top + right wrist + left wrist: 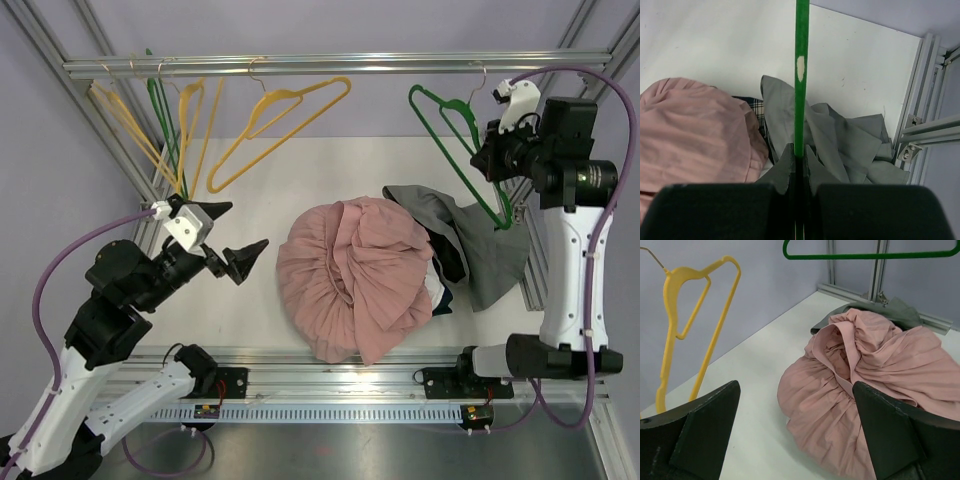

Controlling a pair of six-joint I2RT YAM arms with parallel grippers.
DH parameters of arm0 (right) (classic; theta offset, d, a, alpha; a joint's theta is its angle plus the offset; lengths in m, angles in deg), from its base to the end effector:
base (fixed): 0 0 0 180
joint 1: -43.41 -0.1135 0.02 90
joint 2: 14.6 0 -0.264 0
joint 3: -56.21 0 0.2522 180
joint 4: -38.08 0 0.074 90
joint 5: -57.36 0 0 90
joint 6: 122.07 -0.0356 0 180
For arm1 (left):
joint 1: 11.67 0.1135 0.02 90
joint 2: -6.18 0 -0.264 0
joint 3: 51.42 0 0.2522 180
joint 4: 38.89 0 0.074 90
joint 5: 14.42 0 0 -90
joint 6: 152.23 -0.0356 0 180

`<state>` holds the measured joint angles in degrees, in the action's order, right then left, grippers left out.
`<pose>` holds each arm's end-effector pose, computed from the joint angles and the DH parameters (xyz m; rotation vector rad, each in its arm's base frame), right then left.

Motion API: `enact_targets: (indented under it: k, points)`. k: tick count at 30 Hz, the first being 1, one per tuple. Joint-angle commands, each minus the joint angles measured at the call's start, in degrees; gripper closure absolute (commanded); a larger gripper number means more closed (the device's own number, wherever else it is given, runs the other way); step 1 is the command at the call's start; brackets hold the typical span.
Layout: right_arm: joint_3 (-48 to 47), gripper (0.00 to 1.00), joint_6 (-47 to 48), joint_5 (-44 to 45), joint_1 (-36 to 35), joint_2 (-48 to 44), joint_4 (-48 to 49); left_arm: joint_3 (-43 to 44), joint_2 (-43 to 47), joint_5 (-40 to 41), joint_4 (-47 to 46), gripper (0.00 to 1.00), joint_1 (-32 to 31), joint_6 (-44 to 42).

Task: Remove the skirt from the hanger
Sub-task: Hang the hanger back to the clothesline with the right arm

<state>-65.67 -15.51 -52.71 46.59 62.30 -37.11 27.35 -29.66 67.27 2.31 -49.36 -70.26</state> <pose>0.2317 -0.0006 0.4948 -0.4473 2.0177 0.1558 0.0758 -0.0651 0.4432 0.7136 1.3919 -0.5210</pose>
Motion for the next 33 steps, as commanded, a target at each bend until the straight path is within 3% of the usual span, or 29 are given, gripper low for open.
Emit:
enact_targets:
  k: [1, 12, 23, 30, 33]
  points:
    - [-6.5, 1.0, -4.8, 2.7, 0.9, 2.9, 3.2, -1.5, 1.4, -0.1, -5.8, 0.01, 0.1, 3.9]
    - [-18.5, 1.0, -5.3, 1.7, 5.3, 12.9, -0.3, -5.1, 3.0, -0.3, -6.3, 0.01, 0.0, 6.0]
    - [-14.2, 1.0, -3.3, 1.9, 6.8, 13.7, -1.6, -6.6, 3.3, -0.9, -7.0, 0.01, 0.0, 6.9]
    - [-13.2, 0.92, -2.1, 1.3, 8.2, 13.6, -2.1, -6.9, 2.7, -2.1, -7.6, 0.01, 0.0, 7.4]
    - [-12.1, 0.76, -0.9, 1.1, 8.4, 12.6, -1.9, -7.3, 2.7, -2.3, -8.0, 0.01, 0.0, 7.7]
